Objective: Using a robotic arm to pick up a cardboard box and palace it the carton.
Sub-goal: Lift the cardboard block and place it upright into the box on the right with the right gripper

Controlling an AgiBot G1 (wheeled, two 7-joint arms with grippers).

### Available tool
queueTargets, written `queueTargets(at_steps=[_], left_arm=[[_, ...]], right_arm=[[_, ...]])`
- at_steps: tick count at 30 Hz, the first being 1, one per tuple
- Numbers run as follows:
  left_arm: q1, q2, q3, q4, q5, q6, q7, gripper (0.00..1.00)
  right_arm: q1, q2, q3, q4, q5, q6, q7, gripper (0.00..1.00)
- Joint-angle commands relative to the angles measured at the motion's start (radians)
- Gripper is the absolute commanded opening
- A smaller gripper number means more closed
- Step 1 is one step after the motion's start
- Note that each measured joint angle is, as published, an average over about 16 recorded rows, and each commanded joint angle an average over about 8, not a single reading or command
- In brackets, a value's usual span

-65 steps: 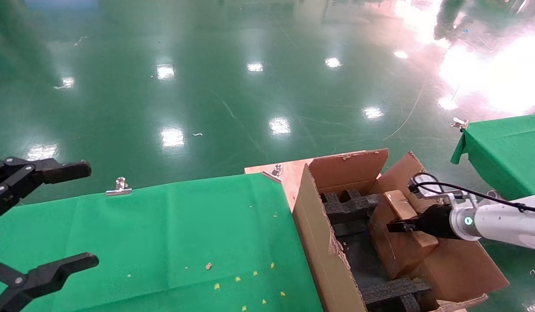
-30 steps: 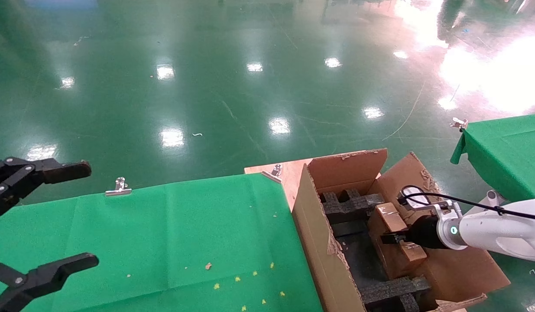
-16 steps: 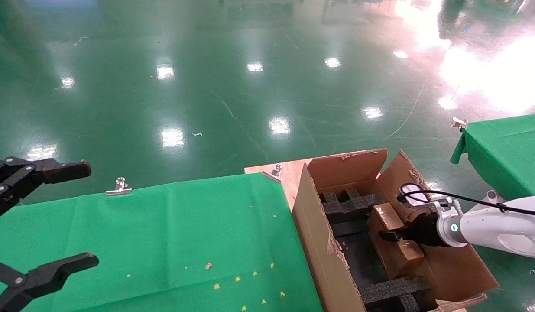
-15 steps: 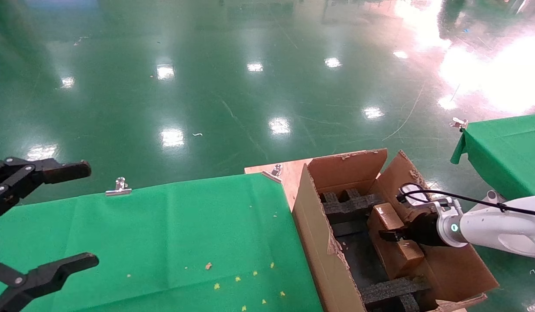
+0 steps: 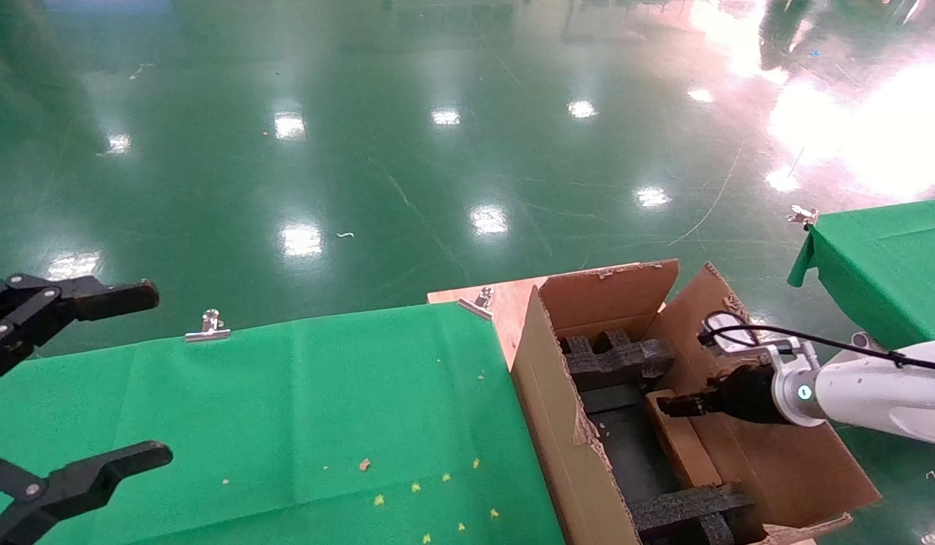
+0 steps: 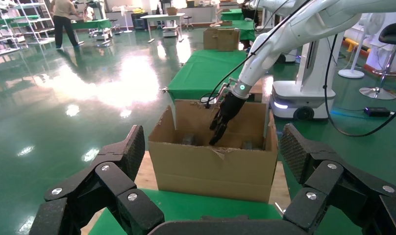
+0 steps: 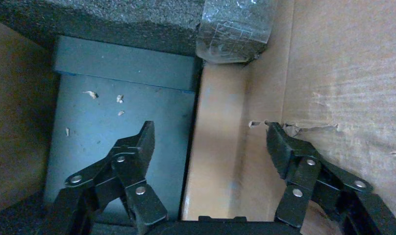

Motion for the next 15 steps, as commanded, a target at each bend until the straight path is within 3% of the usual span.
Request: queueTargets(at_steps=[1,9,15], left_arm=[[0.000,0.000,0.000,0.000,0.000,0.000,0.000,1.00],[0.000,0.000,0.000,0.000,0.000,0.000,0.000,1.00],[0.000,0.000,0.000,0.000,0.000,0.000,0.000,1.00]], right_arm=[[0.003,0.009,-0.002,0.016,-0.002,0.005,0.005,1.00],[0.087,0.090,0.014,0.177,-0.024,0.052,0.006,1.00],[0.179,0.195,0.048,0.416,-0.048,0.116,-0.013,1.00]])
